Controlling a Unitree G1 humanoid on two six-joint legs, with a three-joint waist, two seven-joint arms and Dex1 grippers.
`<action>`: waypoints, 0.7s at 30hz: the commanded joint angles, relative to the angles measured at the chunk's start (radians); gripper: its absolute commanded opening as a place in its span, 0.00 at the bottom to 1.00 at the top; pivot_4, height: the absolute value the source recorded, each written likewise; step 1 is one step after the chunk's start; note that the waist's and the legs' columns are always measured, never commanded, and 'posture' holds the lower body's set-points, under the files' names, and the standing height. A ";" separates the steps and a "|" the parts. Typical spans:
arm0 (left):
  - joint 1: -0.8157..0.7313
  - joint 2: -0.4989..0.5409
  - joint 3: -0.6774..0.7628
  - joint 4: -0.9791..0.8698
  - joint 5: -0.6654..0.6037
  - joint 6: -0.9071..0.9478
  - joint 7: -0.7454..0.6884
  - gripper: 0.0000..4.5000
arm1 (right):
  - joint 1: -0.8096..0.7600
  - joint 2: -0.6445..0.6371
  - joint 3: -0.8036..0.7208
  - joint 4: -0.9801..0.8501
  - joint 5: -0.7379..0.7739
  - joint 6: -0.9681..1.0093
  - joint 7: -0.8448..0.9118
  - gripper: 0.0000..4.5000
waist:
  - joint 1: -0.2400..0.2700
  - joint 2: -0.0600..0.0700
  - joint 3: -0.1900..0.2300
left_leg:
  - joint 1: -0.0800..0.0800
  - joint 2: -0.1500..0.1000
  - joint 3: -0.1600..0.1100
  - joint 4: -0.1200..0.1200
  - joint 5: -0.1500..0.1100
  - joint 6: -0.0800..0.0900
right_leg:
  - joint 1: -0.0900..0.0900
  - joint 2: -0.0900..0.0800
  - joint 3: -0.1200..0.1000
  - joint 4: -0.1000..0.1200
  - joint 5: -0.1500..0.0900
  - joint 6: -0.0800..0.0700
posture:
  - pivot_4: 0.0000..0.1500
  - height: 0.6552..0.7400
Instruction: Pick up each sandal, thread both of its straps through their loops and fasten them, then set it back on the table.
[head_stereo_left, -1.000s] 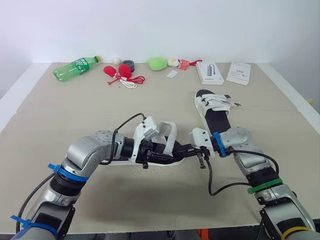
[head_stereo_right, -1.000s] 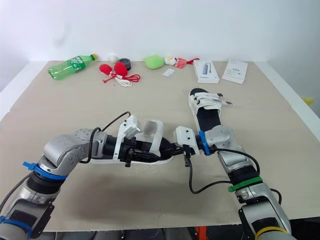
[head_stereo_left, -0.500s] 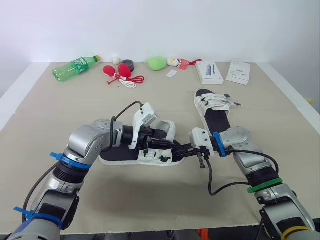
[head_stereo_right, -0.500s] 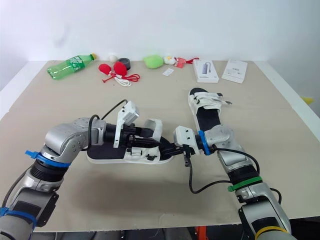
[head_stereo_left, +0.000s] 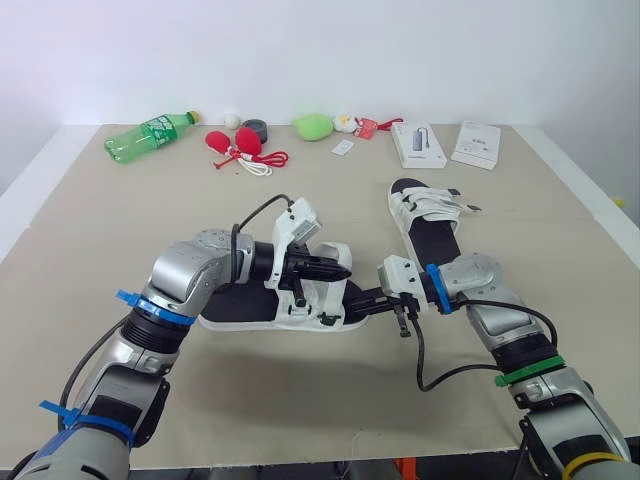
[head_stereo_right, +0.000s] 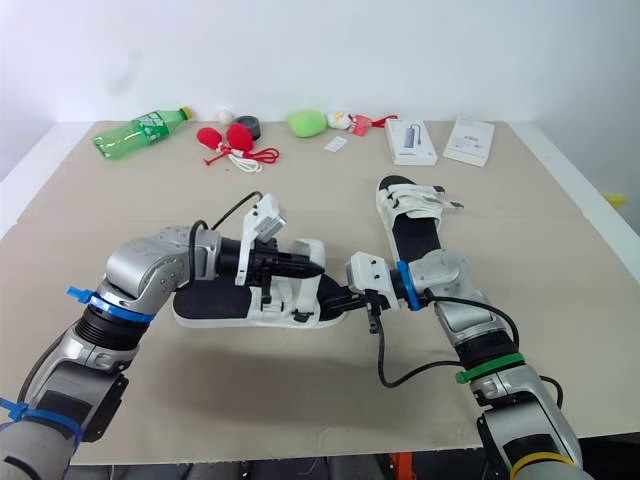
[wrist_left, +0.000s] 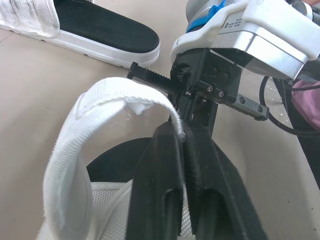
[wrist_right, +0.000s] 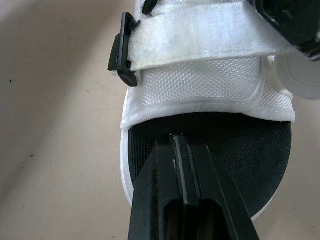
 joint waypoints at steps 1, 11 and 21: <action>0.022 0.032 0.004 -0.089 -0.008 -0.023 -0.043 0.04 | 0.016 -0.012 0.011 0.010 -0.025 0.007 -0.004 0.00 | 0.000 0.000 0.000 | 0.000 0.000 0.000 0.000 0.000 0.000 | 0.000 0.000 0.000 0.000 0.000 0.000 | 1.00 1.00; 0.166 0.078 0.003 -0.209 0.011 -0.065 -0.033 0.04 | 0.019 -0.011 0.014 0.006 -0.023 0.014 -0.005 0.00 | 0.000 0.000 0.000 | 0.000 0.000 0.000 -0.001 0.000 0.000 | 0.000 0.000 0.000 0.000 0.000 0.000 | 1.00 1.00; 0.196 0.086 0.023 -0.272 -0.007 -0.094 -0.043 0.19 | 0.004 -0.009 0.019 0.024 -0.027 0.012 0.006 0.00 | 0.000 0.000 0.000 | 0.000 0.000 0.000 -0.001 0.000 0.000 | 0.000 0.000 0.000 0.000 -0.001 0.000 | 1.00 1.00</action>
